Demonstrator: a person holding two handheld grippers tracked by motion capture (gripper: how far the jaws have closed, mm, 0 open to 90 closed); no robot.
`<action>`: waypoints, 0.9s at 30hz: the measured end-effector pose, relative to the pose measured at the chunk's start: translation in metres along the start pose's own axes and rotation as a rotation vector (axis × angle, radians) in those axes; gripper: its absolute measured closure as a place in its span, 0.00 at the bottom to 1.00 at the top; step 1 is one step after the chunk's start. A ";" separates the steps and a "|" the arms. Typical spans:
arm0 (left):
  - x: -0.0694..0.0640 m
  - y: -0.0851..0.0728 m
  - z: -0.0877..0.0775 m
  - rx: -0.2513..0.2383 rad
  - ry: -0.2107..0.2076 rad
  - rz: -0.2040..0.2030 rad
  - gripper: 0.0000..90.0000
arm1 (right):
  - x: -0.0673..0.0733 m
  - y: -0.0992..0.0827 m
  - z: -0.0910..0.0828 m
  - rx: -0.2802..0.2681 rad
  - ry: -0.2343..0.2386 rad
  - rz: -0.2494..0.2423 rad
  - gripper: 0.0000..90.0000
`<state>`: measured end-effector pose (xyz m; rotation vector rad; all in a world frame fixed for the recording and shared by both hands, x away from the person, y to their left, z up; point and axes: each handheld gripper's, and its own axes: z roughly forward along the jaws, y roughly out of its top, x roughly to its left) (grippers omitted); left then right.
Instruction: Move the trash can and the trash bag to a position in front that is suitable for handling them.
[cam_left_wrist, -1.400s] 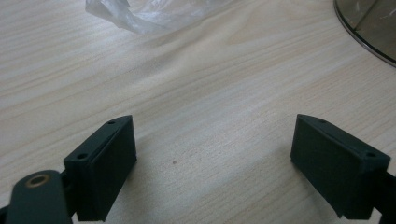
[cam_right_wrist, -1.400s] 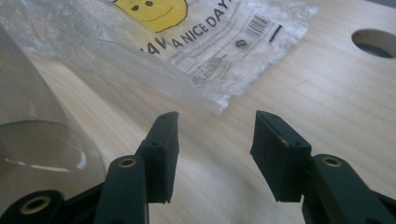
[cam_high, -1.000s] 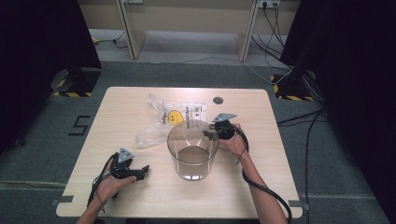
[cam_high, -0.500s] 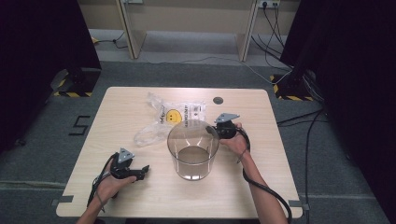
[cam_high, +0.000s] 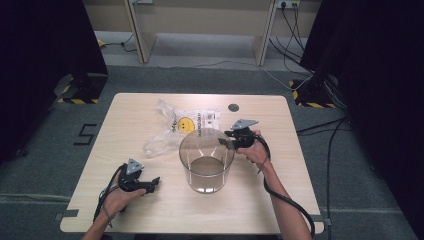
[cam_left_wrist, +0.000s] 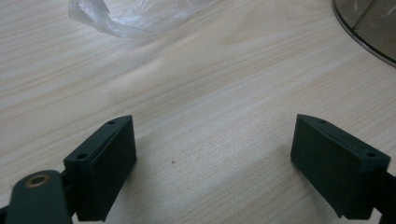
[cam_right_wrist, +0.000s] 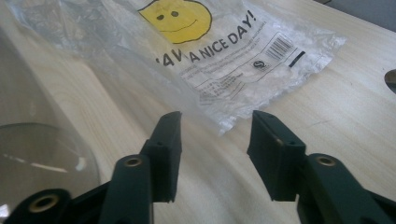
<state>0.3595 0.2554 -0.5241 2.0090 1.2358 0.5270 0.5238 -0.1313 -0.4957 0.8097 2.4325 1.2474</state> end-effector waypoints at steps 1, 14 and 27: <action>0.000 0.000 0.000 0.000 0.000 0.000 0.15 | 0.000 0.000 0.000 0.000 0.000 0.000 0.59; 0.000 0.000 0.000 -0.001 -0.001 0.002 0.15 | 0.002 0.008 0.019 -0.018 0.100 -0.093 0.81; 0.000 0.000 0.000 -0.001 -0.003 0.002 0.15 | -0.010 -0.016 -0.019 0.006 0.059 -0.079 1.00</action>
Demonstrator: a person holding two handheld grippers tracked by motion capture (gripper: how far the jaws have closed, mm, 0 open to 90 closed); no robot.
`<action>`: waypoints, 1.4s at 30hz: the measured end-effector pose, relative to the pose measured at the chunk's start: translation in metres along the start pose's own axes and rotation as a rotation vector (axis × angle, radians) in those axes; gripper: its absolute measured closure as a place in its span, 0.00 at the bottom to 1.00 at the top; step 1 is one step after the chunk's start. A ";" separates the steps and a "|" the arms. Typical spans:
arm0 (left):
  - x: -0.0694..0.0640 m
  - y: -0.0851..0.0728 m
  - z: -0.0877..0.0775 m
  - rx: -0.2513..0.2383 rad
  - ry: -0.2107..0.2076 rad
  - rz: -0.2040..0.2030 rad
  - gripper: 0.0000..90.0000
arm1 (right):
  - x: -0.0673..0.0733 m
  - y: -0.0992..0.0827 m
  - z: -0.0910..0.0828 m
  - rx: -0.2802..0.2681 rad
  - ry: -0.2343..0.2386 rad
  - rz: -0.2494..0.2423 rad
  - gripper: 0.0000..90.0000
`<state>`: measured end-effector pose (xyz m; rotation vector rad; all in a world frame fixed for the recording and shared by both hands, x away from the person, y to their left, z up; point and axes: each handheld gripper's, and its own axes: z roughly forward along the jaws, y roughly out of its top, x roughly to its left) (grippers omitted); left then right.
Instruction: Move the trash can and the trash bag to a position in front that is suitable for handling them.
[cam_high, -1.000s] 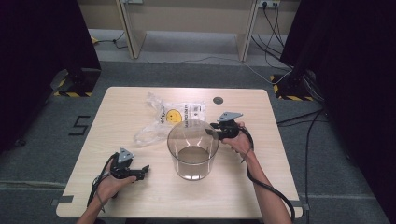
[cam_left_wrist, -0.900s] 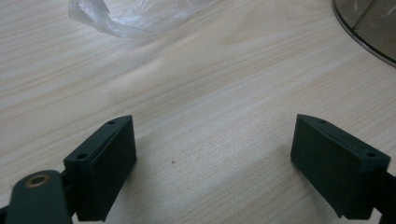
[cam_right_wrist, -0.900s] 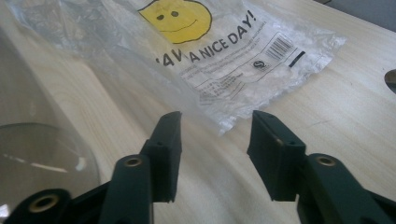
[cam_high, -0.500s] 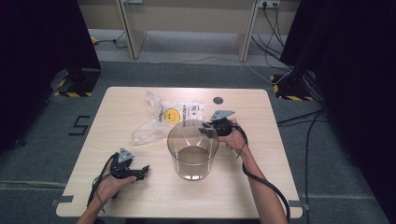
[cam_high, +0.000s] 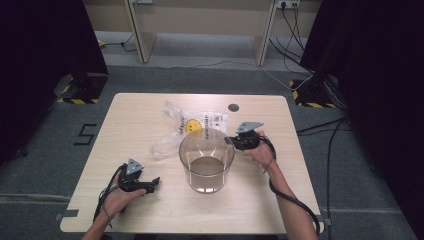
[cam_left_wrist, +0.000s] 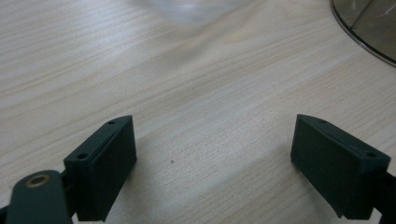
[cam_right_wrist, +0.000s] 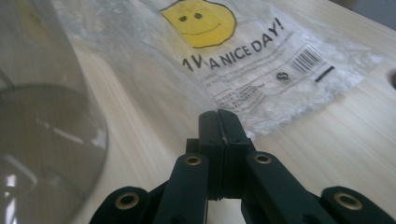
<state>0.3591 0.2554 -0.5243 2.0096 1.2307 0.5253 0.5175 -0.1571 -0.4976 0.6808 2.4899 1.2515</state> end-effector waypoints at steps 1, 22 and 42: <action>0.000 0.000 0.000 0.000 0.000 0.000 0.15 | -0.002 -0.007 -0.011 0.004 -0.022 0.005 1.00; 0.000 0.001 0.000 0.004 0.002 0.002 0.14 | 0.089 -0.084 -0.139 0.083 -0.170 0.119 0.87; 0.000 0.001 0.001 0.004 0.001 0.001 0.14 | 0.035 -0.063 -0.137 -0.011 -0.289 0.341 0.41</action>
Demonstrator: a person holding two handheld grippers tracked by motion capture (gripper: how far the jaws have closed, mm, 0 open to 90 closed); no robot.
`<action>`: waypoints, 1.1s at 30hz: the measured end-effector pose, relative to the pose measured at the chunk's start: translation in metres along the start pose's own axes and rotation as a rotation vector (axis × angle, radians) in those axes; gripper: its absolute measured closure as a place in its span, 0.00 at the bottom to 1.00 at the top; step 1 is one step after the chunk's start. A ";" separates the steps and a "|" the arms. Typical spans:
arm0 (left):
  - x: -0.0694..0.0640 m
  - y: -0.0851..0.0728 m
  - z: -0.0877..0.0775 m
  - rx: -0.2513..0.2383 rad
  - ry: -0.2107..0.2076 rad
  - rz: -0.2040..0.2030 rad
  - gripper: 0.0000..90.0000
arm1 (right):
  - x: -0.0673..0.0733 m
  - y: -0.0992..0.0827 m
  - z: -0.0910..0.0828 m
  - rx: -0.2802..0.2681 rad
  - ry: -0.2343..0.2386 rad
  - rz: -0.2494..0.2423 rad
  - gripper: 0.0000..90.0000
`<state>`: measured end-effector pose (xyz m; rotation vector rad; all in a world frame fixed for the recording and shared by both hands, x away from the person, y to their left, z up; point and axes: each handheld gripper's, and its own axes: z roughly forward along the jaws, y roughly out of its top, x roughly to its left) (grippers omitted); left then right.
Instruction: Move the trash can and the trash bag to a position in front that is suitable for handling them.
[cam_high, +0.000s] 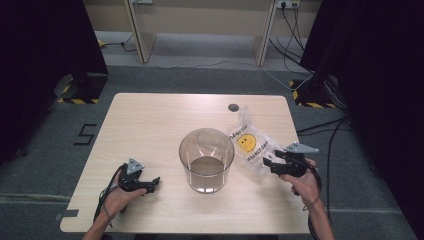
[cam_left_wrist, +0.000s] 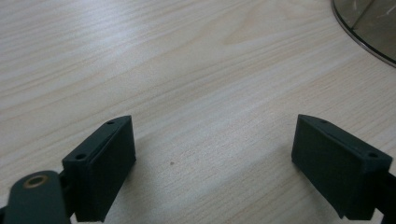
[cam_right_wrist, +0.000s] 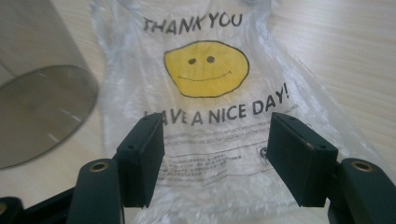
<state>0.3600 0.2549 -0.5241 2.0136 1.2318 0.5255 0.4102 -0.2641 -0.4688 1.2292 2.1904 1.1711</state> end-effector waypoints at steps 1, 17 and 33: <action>0.000 0.000 0.000 0.000 0.000 0.000 0.14 | 0.001 0.001 0.007 0.015 -0.010 -0.007 0.41; 0.000 0.000 0.000 0.000 -0.002 0.002 0.14 | 0.003 -0.021 0.033 0.202 -0.118 -0.038 0.38; 0.000 0.000 0.000 0.000 -0.005 0.003 0.14 | 0.022 -0.016 -0.016 0.160 -0.145 -0.029 0.34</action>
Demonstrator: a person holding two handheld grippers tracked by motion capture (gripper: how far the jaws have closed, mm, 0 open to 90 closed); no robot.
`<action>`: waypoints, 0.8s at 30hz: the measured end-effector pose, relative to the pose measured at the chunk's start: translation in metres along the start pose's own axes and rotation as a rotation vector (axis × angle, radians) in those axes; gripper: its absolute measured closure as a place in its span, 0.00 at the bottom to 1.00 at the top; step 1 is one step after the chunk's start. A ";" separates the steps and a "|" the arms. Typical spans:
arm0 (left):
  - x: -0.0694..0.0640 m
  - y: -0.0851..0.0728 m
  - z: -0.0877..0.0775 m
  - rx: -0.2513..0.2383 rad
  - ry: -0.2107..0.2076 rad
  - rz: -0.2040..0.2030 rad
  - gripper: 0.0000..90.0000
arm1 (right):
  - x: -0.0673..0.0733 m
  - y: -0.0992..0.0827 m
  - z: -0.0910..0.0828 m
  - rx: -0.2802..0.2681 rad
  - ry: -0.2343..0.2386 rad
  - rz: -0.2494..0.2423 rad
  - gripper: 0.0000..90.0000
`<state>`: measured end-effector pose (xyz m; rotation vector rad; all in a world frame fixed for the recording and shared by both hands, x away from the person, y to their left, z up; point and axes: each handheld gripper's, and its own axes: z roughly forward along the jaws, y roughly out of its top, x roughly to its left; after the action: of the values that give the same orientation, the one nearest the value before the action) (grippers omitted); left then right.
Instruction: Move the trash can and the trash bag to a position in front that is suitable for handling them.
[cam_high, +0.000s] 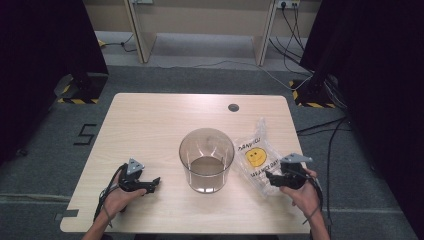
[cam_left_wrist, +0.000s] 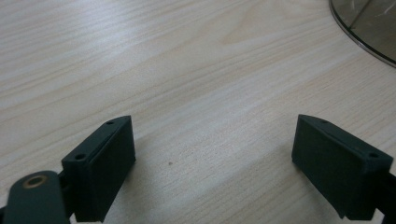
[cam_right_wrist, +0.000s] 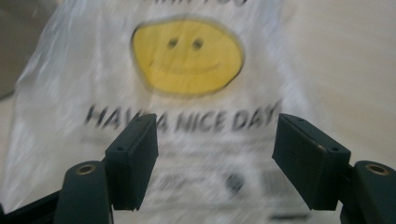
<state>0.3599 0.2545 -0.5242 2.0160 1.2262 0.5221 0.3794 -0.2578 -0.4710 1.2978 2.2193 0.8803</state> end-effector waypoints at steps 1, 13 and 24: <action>0.000 0.000 0.000 0.000 0.000 0.000 0.14 | 0.000 0.000 0.000 0.000 0.000 0.000 0.34; 0.000 0.000 0.000 0.003 0.002 0.001 0.13 | -0.038 0.041 0.050 0.003 0.011 -0.010 0.36; 0.000 0.000 0.000 0.002 -0.002 0.004 0.13 | -0.040 0.041 0.075 0.058 0.075 0.013 0.61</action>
<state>0.3601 0.2541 -0.5241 2.0205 1.2224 0.5201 0.4710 -0.2550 -0.4945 1.3269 2.3122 0.8895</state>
